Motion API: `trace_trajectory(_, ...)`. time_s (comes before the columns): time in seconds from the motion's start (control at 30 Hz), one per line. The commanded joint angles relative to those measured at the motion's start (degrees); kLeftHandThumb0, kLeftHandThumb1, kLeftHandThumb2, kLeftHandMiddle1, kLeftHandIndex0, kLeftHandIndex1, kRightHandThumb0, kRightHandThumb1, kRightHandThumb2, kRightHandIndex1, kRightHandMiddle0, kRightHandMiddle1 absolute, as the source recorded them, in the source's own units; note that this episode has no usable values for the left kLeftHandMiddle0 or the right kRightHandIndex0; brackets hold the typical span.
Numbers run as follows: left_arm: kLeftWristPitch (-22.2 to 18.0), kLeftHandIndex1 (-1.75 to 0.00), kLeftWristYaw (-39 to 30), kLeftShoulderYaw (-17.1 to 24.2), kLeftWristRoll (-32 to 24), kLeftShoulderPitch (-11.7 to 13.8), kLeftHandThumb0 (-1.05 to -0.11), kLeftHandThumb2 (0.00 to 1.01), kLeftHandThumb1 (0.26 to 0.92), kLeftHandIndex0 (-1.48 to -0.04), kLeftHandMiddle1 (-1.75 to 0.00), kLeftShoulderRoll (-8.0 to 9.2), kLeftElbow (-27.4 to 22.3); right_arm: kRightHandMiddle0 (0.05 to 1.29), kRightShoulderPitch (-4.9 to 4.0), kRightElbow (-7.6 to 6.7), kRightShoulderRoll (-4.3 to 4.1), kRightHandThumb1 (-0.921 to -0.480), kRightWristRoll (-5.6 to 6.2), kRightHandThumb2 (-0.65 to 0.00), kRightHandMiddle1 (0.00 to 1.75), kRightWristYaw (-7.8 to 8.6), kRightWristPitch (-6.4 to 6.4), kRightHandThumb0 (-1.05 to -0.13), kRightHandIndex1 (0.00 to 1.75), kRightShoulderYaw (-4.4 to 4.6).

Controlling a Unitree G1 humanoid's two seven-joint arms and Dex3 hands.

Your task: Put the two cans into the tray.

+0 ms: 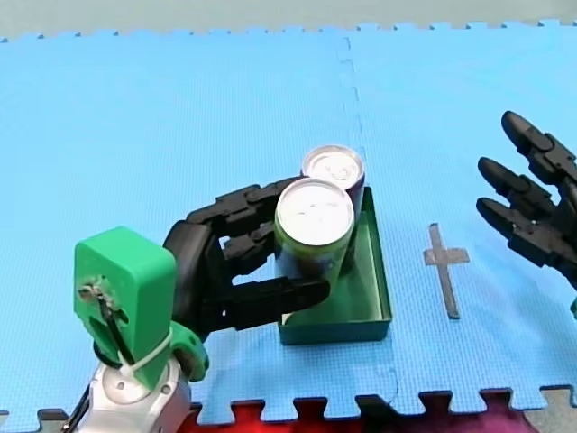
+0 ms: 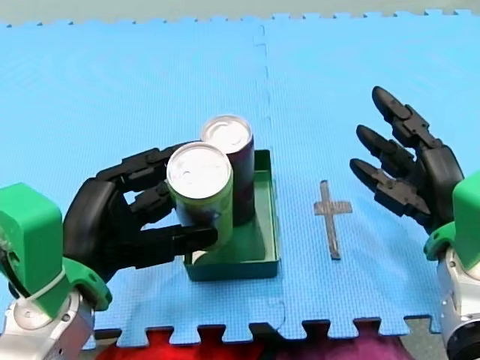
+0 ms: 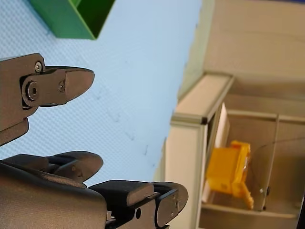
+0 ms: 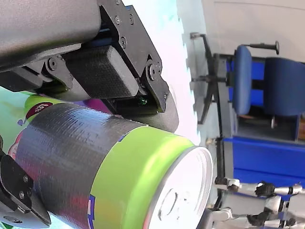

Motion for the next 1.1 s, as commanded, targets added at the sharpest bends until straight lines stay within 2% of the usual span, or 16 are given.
trace_trajectory(0.0, 0.28, 0.0, -0.22, -0.13, -0.52, 0.82, -0.379, 0.0, 0.75, -1.28, 0.0, 0.34, -1.97, 0.29, -0.14, -0.04, -0.41, -0.921, 0.26, -0.229, 0.01, -0.07, -0.09, -1.048, 0.01, -0.13)
trace_trajectory(0.1, 0.95, 0.0, -0.25, -0.6, -0.52, 2.22, -0.376, 0.0, 0.752, -1.28, 0.0, 0.65, -3.95, 0.3, -0.11, -0.17, -0.54, -0.921, 0.29, -0.231, 0.01, 0.02, -0.07, -1.048, 0.01, -0.14)
trace_trajectory(0.23, 0.83, 0.0, -0.02, -0.97, -0.14, 2.83, -0.374, 0.0, 0.753, -1.28, 0.0, 0.7, -4.35, 0.3, 0.02, -0.32, -0.58, -0.921, 0.21, -0.234, 0.01, -0.14, -0.14, -1.048, 0.01, -0.05)
trace_trajectory(1.07, 0.22, 0.0, 0.7, -1.04, 0.08, 3.08, -0.374, 0.0, 0.757, -1.28, 0.0, 0.51, -4.53, 0.31, 0.34, -0.55, -0.45, -0.921, 0.11, -0.249, 0.01, -0.36, -0.39, -1.048, 0.01, 0.16)
